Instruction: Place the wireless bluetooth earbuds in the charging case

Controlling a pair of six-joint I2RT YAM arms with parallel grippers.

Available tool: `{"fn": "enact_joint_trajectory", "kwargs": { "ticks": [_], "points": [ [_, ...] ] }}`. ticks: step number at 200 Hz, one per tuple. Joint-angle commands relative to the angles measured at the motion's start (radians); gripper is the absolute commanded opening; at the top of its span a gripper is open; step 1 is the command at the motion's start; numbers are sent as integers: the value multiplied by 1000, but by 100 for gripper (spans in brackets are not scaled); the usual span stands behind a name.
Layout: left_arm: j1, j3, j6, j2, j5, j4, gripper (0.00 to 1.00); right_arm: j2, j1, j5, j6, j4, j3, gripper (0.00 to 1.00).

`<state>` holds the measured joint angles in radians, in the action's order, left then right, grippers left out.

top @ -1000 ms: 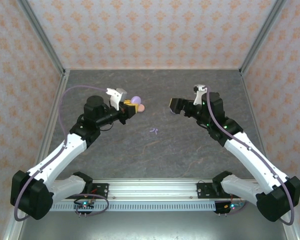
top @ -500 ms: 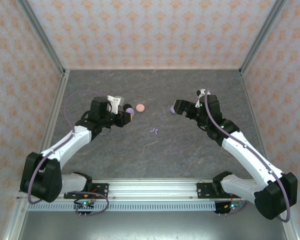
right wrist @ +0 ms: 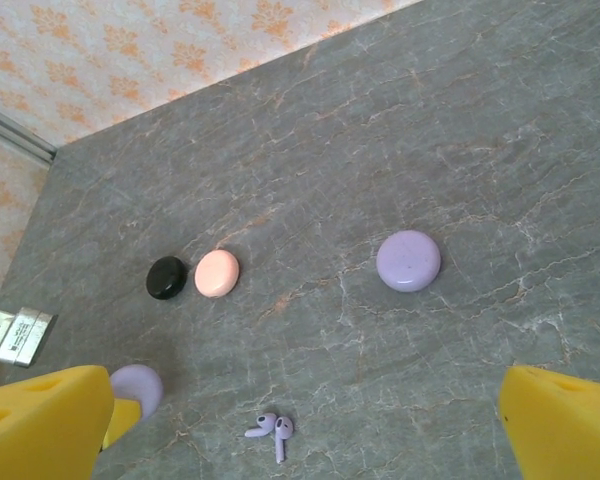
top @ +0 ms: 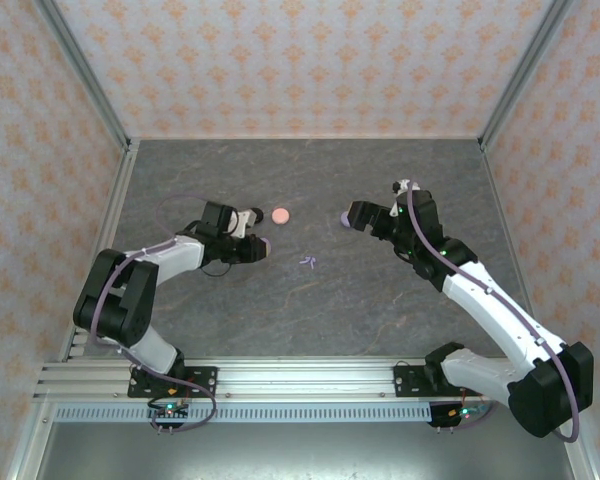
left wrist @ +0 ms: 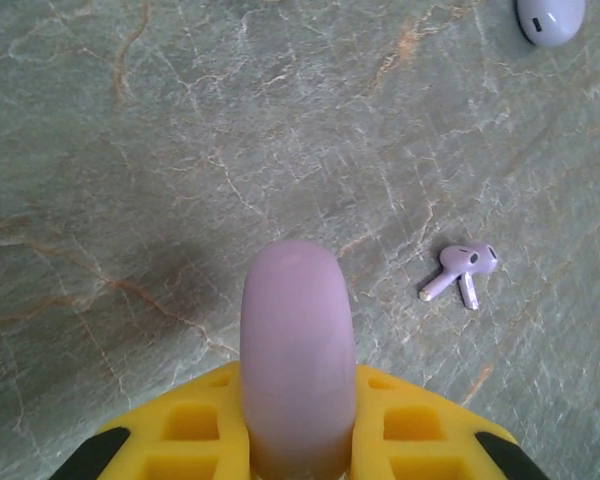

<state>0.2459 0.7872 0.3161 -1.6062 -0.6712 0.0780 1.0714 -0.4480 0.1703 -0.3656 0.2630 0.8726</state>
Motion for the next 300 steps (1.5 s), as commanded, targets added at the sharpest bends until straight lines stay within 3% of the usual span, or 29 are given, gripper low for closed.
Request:
{"fn": "enact_joint_trajectory", "kwargs": {
  "ticks": [1, 18, 57, 97, 137, 182, 224, 300],
  "points": [
    [-12, 21, 35, -33, 29, -10, 13, -14, 3, -39, 13, 29, -9, 99],
    [-13, 8, 49, -54, 35, -30, 18, -17, 3, -47, 22, 43, -7, 99],
    [-16, -6, 54, -63, 65, -35, 40, -18, 3, -65, 44, 81, -7, 99],
    [-16, -16, 50, -23, 115, -23, 56, 24, 4, -98, 118, 185, 28, 99],
    [-20, -17, 37, 72, 152, 3, 64, 108, 3, -153, 217, 299, 83, 99],
    [-25, -6, 44, 288, 177, -10, 70, 297, 5, -187, 338, 343, 166, 99],
    [-24, 0, 43, 505, 276, -6, 85, 556, 14, -174, 415, 390, 340, 99],
    [-25, -11, 3, 667, 340, 78, 95, 906, 78, 17, 457, 433, 627, 94]
  ]
}}
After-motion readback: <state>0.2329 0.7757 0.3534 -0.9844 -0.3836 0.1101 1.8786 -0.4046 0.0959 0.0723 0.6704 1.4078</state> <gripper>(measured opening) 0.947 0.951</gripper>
